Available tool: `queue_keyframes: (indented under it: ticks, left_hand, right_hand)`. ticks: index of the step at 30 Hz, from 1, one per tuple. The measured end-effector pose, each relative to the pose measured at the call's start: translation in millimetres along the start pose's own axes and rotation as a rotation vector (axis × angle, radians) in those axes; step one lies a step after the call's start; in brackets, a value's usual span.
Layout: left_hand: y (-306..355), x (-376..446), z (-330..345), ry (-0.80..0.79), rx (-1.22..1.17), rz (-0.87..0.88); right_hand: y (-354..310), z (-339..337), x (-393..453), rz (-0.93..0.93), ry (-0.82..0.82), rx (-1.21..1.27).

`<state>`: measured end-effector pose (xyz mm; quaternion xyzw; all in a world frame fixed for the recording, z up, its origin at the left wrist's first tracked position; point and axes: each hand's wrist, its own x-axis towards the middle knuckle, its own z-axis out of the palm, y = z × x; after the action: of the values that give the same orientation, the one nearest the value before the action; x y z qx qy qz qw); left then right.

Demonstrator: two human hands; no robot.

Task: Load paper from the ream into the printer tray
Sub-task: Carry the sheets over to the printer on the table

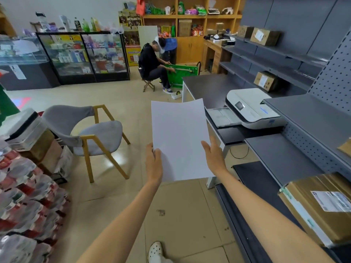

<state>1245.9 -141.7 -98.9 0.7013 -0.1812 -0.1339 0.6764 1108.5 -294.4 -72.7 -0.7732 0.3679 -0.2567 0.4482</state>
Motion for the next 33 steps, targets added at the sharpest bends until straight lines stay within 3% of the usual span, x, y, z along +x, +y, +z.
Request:
queue_keyframes:
  ticks: [15, 22, 33]
  left_hand:
    - [-12.8, 243.6, 3.7, -0.122, 0.025, 0.043]
    - [-30.8, 304.9, 27.3, -0.212, 0.053, 0.029]
    - [-37.4, 400.0, 98.1, -0.212, 0.110, 0.004]
  right_hand:
    - [-29.2, 93.7, 200.6, -0.024, 0.080, 0.046]
    - [-18.0, 106.9, 250.3, 0.007, 0.129, 0.023]
    - [14.1, 101.5, 364.4, 0.065, 0.126, 0.028]
